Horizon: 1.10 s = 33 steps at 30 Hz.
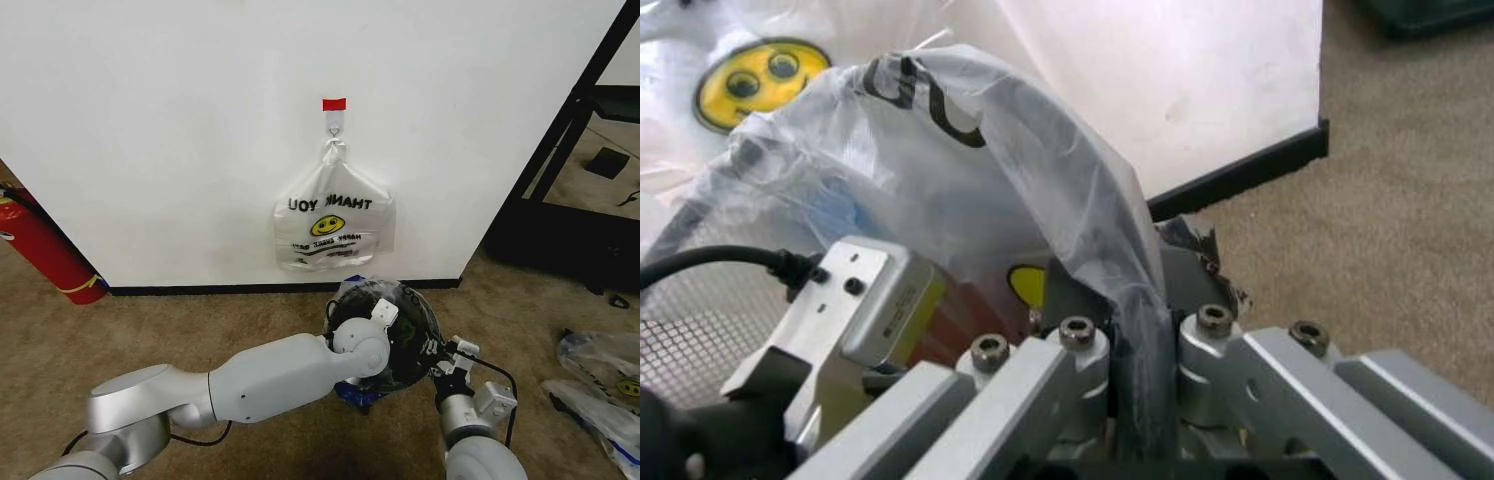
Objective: Pick up the garbage bag from the wall and place it over the trash bin.
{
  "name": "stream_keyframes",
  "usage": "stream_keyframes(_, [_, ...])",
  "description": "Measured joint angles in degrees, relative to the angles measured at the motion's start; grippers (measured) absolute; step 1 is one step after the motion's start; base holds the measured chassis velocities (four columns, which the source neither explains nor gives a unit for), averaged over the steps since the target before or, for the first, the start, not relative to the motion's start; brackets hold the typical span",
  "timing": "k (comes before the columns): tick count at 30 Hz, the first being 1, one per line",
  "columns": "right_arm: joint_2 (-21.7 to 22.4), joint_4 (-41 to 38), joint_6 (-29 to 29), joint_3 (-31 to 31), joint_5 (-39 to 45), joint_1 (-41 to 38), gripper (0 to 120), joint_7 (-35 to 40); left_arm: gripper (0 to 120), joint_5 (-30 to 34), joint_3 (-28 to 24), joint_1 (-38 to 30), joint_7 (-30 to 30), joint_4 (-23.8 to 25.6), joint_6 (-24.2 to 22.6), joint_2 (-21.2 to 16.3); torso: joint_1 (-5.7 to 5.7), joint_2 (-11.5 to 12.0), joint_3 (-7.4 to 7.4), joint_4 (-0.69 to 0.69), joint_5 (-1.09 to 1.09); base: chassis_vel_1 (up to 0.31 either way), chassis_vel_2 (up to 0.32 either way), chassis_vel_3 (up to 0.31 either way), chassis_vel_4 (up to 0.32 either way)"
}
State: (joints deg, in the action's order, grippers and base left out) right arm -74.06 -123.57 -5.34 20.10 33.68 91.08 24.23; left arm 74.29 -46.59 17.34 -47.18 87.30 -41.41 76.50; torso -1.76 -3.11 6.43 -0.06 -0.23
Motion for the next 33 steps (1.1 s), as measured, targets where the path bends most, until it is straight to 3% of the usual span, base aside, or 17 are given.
stream_keyframes(23, [-0.3,-2.06,-0.88,-0.27,3.39,1.21,0,0.65,0,-0.81,-0.45,0.83,0.45,-1.96,0.37,-0.02,0.0,0.0,0.0,0.0,0.0,0.0,0.0,0.0,0.0])
stream_keyframes(33, [-0.32,1.16,-1.21,0.46,4.61,-1.57,0,1.81,0,3.78,1.96,-1.42,0.59,7.07,1.9,-2.71,0.0,0.0,0.0,0.0,0.0,0.0,0.0,0.0,0.0])
